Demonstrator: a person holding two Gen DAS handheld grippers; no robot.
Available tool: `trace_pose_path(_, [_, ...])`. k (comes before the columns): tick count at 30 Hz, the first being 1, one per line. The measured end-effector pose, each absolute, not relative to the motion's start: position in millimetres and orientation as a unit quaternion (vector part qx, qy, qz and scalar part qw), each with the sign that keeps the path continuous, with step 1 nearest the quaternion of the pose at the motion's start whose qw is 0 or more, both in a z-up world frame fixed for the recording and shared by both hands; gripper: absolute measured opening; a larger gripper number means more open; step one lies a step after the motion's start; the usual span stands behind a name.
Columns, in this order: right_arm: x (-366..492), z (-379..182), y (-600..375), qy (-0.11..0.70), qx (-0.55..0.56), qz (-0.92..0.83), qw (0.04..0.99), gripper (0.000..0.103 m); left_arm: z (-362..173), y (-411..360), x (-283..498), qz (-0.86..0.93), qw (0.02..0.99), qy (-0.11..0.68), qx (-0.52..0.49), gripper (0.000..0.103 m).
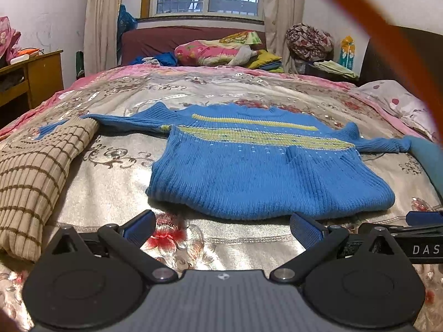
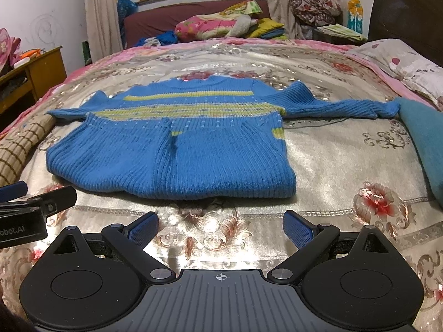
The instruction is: Fold small clothes
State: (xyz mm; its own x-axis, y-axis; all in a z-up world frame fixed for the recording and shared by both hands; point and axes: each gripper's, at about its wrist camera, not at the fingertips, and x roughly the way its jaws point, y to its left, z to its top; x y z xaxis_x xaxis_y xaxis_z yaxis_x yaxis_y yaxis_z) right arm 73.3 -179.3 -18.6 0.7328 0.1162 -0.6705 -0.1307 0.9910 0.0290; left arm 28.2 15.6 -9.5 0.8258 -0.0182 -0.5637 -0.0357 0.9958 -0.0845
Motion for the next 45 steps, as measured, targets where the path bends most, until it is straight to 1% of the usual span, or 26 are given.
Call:
trace_pose_path(6, [79, -17, -180, 0.356, -0.015, 0.066, 0.932, 0.097, -6, 22, 35, 0.006, 0.956, 0.29, -0.041, 0.103])
trace_pose_path(13, [104, -4, -195, 0.337, -0.017, 0.048, 0.94, 0.097, 4, 45, 60, 0.016, 0.961, 0.272, -0.038, 0.103])
trace_pose_path(17, [128, -4, -201, 0.331, -0.023, 0.041, 0.943, 0.097, 1, 59, 85, 0.014, 0.958, 0.283, -0.045, 0.103])
trace_pose_path(20, [145, -8, -205, 0.337, -0.023, 0.041, 0.94, 0.096, -4, 64, 101, 0.012, 0.955, 0.293, -0.033, 0.103])
trace_pose_path(23, [159, -14, -208, 0.343, -0.027, 0.042, 0.938, 0.095, -10, 66, 113, 0.011, 0.954, 0.301, -0.007, 0.103])
trace_pose_path(26, [171, -22, -213, 0.354, -0.027, 0.04, 0.934, 0.091, -14, 70, 121, 0.005, 0.952, 0.306, 0.003, 0.103])
trace_pose_path(28, [178, -26, -215, 0.365, -0.025, 0.042, 0.93, 0.084, -16, 73, 126, 0.0, 0.95, 0.313, 0.002, 0.098])
trace_pose_path(29, [180, -28, -215, 0.368, -0.024, 0.047, 0.928, 0.083, -16, 74, 127, -0.004, 0.949, 0.315, 0.0, 0.094])
trace_pose_path(31, [182, -29, -214, 0.369, -0.024, 0.057, 0.927, 0.074, -16, 77, 130, -0.011, 0.948, 0.319, -0.006, 0.083])
trace_pose_path(32, [183, -29, -213, 0.368, -0.024, 0.065, 0.927, 0.071, -17, 78, 131, -0.014, 0.947, 0.322, -0.008, 0.073])
trace_pose_path(33, [184, -29, -212, 0.368, -0.027, 0.071, 0.927, 0.065, -17, 79, 133, -0.017, 0.945, 0.327, -0.012, 0.063])
trace_pose_path(34, [185, -29, -210, 0.368, -0.029, 0.078, 0.926, 0.058, -18, 81, 136, -0.019, 0.943, 0.333, -0.018, 0.058])
trace_pose_path(35, [187, -28, -209, 0.371, -0.028, 0.085, 0.924, 0.054, -18, 82, 138, -0.021, 0.941, 0.338, -0.024, 0.049])
trace_pose_path(36, [188, -27, -209, 0.372, -0.027, 0.09, 0.923, 0.048, -19, 83, 140, -0.025, 0.939, 0.341, -0.031, 0.044])
trace_pose_path(37, [188, -26, -208, 0.372, -0.027, 0.093, 0.923, 0.038, -19, 84, 140, -0.029, 0.939, 0.342, -0.037, 0.042])
trace_pose_path(38, [187, -24, -209, 0.372, -0.027, 0.096, 0.923, 0.033, -18, 85, 139, -0.031, 0.939, 0.34, -0.04, 0.037])
trace_pose_path(39, [187, -23, -209, 0.373, -0.025, 0.098, 0.922, 0.024, -16, 85, 137, -0.033, 0.94, 0.338, -0.041, 0.032])
trace_pose_path(40, [186, -22, -210, 0.374, -0.024, 0.098, 0.922, 0.017, -15, 85, 136, -0.036, 0.94, 0.336, -0.043, 0.029])
trace_pose_path(42, [182, -18, -212, 0.375, -0.021, 0.104, 0.921, 0.012, -12, 87, 132, -0.043, 0.94, 0.335, -0.05, 0.02])
trace_pose_path(45, [173, -12, -218, 0.372, -0.011, 0.12, 0.92, 0.008, -7, 92, 123, -0.063, 0.938, 0.336, -0.062, 0.016])
